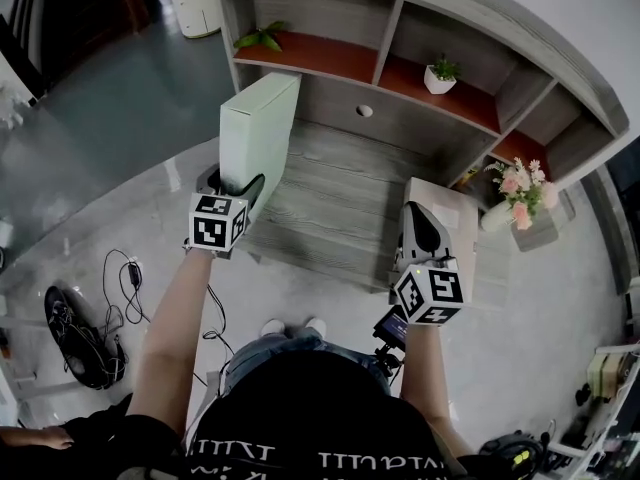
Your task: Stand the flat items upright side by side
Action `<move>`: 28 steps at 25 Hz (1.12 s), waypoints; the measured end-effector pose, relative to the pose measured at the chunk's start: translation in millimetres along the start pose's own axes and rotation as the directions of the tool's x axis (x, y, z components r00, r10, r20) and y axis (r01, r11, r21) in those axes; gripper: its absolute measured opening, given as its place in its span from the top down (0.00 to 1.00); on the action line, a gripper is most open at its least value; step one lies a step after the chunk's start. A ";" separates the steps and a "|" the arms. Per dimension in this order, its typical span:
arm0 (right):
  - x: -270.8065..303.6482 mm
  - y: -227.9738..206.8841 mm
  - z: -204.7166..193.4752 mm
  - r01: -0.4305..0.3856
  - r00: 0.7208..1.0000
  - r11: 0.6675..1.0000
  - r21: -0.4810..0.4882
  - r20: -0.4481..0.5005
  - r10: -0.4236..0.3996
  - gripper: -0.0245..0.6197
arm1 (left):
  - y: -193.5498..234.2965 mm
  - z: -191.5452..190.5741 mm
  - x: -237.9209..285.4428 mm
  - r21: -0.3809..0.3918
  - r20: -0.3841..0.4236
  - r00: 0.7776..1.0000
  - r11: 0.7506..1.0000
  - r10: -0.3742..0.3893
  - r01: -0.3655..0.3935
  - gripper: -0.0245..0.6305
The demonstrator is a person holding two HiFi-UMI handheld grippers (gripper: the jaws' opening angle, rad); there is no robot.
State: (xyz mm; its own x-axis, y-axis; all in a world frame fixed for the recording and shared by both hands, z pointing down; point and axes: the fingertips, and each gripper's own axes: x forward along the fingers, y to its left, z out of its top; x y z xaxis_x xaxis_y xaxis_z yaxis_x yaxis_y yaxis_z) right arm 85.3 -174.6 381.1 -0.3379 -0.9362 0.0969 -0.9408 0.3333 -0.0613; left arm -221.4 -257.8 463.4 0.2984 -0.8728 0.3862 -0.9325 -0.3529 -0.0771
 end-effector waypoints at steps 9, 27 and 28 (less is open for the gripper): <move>0.7 -8.3 -23.3 -0.030 0.998 0.999 0.014 -0.047 0.031 0.94 | 5.4 -33.8 7.5 -0.069 -0.057 0.995 0.994 0.081 -0.084 0.45; 57.4 6.3 -8.5 -0.053 0.994 0.997 -0.047 -0.094 0.049 0.94 | 35.7 -44.4 79.7 -0.120 -0.114 0.986 0.984 0.120 -0.133 0.45; 60.5 9.0 -8.8 -0.056 0.994 0.997 -0.046 -0.097 0.051 0.94 | 37.7 -43.5 82.5 -0.119 -0.114 0.985 0.983 0.126 -0.140 0.45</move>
State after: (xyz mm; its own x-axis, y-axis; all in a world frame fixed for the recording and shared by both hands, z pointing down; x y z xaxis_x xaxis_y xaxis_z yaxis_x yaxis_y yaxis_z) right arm 56.2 -227.2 395.2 -0.3867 -0.9025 0.1898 -0.9206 0.3901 -0.0205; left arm -240.8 -328.4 532.3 0.1528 -0.8661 0.4760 -0.9826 -0.1845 -0.0201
